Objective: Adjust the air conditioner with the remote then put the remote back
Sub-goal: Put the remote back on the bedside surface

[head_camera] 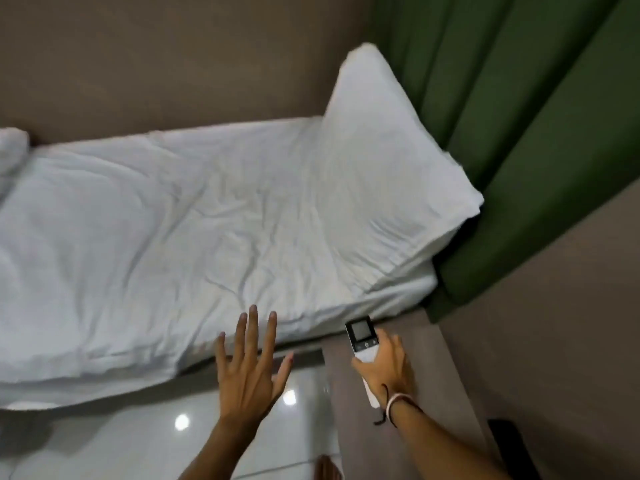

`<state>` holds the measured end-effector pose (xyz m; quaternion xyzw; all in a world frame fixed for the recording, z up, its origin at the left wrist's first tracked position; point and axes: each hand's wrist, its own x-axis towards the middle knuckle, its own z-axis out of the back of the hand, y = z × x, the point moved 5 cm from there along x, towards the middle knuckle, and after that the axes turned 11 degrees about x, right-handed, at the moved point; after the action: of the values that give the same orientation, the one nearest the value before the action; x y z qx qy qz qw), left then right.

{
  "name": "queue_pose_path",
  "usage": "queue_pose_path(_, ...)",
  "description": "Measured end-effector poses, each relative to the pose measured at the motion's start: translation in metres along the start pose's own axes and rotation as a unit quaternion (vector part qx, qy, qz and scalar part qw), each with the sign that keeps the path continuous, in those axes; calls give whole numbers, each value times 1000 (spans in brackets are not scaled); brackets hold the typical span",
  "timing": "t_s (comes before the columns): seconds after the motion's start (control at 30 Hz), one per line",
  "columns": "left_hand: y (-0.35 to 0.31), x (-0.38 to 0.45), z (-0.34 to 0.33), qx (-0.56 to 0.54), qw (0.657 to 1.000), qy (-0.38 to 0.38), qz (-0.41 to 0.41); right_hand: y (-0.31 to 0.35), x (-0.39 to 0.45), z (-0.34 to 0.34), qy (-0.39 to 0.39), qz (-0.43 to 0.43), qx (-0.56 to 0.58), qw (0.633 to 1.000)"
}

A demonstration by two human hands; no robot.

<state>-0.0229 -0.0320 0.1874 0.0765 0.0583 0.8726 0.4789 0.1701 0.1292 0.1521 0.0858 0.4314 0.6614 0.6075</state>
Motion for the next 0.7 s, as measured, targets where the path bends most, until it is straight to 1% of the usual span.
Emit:
queue_pose_path(0.13,-69,-8,-63,-7,999,27,-43,-69,33,-9,-14,-36,-48,998)
queue_pose_path(0.33,-133,-20,-144,8,994,59,-97,-157,69,-40,-22,-58,-54,997)
queue_pose_path(0.43,-157,-25,-179,4,991,75,-115,-196,78,-58,-1,-86,-57,995)
queue_pose_path(0.5,-166,-27,-192,7,990,70,-122,-208,81,-65,8,-89,-63,994)
queue_pose_path(0.6,-180,-33,-217,1,988,95,-123,-229,89,-78,11,-95,-59,994)
queue_pose_path(0.63,-183,-36,-223,2,988,92,-124,-232,91,-81,14,-94,-64,993)
queue_pose_path(0.7,-188,-39,-235,-7,985,116,-128,-238,96,-90,23,-88,-75,993)
